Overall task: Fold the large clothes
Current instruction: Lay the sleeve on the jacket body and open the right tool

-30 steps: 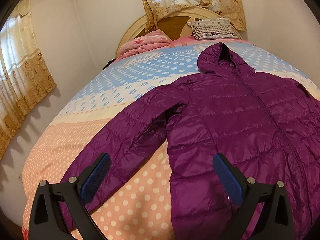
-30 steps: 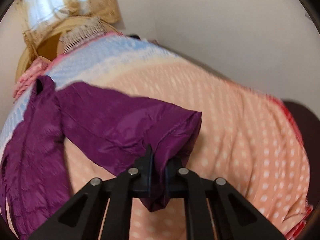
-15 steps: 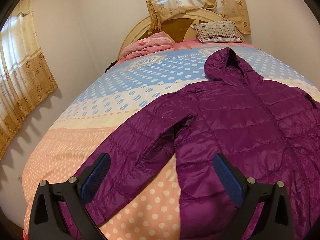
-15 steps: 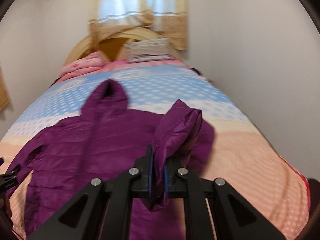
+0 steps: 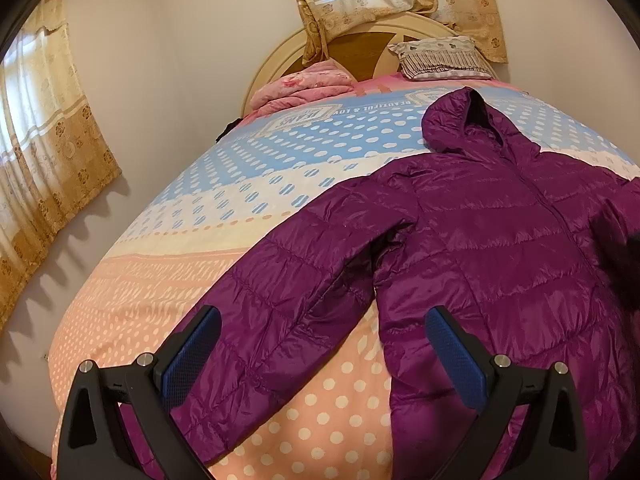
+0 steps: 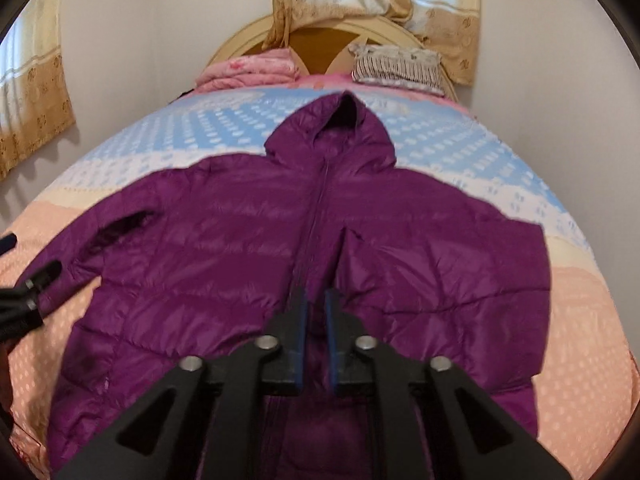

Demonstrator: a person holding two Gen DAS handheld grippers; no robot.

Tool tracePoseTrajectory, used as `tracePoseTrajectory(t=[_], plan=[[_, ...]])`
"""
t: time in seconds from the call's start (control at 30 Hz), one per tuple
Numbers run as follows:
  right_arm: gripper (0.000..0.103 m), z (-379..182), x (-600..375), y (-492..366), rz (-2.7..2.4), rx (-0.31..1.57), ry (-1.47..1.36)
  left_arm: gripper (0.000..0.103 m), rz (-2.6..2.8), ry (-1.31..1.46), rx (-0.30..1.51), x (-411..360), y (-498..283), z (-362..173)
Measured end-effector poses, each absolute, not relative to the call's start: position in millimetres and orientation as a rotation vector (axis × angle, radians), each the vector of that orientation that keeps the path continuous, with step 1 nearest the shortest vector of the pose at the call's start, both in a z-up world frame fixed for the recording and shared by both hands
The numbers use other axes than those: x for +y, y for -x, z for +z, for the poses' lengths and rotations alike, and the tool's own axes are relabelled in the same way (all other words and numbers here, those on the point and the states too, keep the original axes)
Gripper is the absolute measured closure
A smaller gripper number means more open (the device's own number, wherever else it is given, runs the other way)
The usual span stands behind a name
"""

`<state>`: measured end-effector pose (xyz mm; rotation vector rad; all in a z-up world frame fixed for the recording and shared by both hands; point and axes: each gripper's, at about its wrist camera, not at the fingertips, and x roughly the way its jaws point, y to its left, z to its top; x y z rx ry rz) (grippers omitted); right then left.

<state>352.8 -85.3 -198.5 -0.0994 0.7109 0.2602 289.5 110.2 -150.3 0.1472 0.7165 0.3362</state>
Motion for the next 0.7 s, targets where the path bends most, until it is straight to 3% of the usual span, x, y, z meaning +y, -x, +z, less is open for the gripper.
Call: tracePoseTrajectory(t=[0.03,0.2,0.33,0.7], plan=[[0.036,-196.7,-91.5,-346.0,0.264,0.692,0.093,0.001,0.332,-0.14,0.715,108.7,-290.7,-148.5],[0.033,-171.3,-122.2,-301.1,0.237,0.588,0.138,0.001,0.311,-0.116,0.707,93.2,-298.6,-138.5],[0.021,-158.5,-164.4,-293.2,0.132,0.531,0.107,0.001,0.237,-0.089,0.689,62.0,-307.3,-128.7],[0.02,-230.6,-226.3,-317.8,-0.048,0.687,0.11,0.003,-0.156,-0.104,0.756,-79.9,-359.6,-149.0]])
